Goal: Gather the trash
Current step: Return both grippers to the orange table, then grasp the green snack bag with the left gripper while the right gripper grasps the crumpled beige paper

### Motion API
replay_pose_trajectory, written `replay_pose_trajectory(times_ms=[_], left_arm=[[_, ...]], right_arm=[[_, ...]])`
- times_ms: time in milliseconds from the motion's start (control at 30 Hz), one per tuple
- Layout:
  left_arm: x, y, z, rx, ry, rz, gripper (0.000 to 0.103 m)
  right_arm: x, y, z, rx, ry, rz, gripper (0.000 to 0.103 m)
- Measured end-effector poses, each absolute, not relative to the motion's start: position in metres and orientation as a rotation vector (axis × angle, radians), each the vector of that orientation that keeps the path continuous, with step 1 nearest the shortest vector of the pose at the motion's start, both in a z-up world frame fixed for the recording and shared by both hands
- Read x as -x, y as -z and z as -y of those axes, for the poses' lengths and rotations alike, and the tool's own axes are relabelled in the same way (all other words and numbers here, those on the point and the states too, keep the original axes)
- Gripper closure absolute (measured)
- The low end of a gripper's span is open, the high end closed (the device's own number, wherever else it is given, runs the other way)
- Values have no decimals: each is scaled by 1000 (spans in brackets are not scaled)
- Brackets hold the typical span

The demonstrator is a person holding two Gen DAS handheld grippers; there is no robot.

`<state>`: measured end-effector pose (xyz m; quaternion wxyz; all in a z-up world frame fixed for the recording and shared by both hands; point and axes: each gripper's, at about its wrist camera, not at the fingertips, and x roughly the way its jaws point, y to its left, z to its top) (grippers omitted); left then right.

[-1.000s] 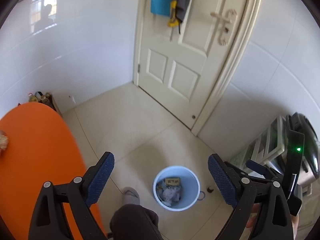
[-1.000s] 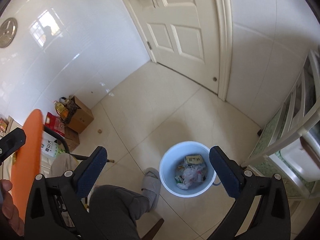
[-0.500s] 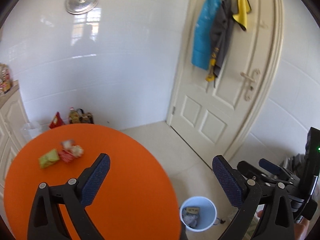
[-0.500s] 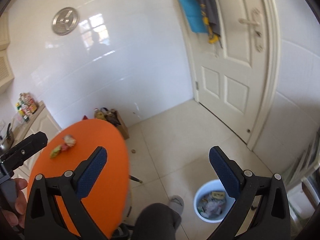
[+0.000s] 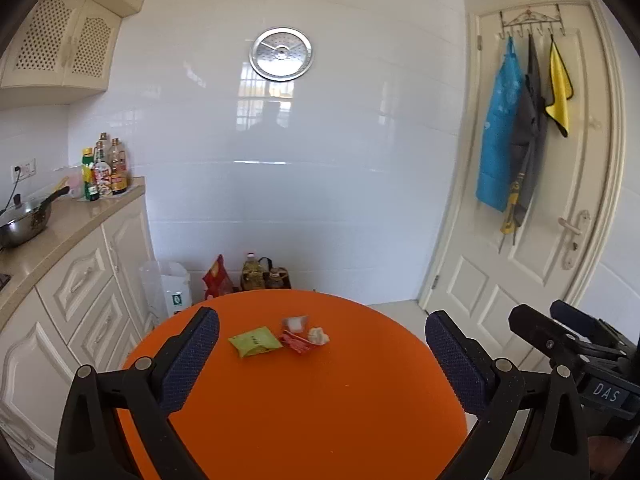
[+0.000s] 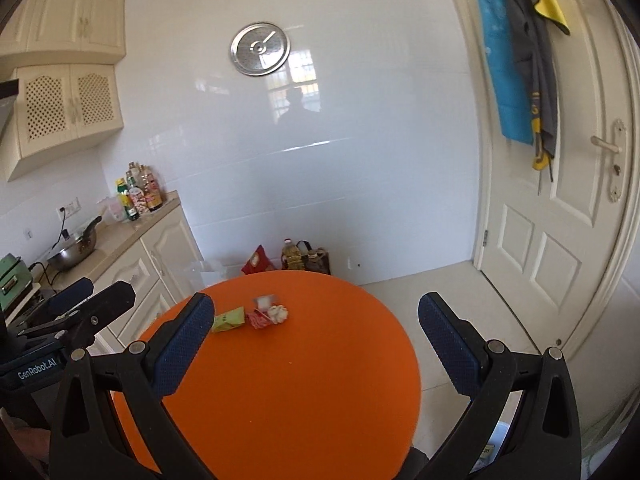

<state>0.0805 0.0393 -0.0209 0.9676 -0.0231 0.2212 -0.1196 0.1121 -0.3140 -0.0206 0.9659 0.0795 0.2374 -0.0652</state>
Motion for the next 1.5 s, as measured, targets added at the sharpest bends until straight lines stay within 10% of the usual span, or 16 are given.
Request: replay_pose_trajectory(times_ms=[633,1133,1500], left_arm=[[-49,44,-72,118,75,-536,1],[-255,90,-17,6,99,-761,1],[-415,166,34,-124,135,-883,1]], right_arm=[[-181,53,252,-9,21,-589,0],[-321,190,303,-85,28,-914,0],[-379,238,312,-129,-31,-1012,20]])
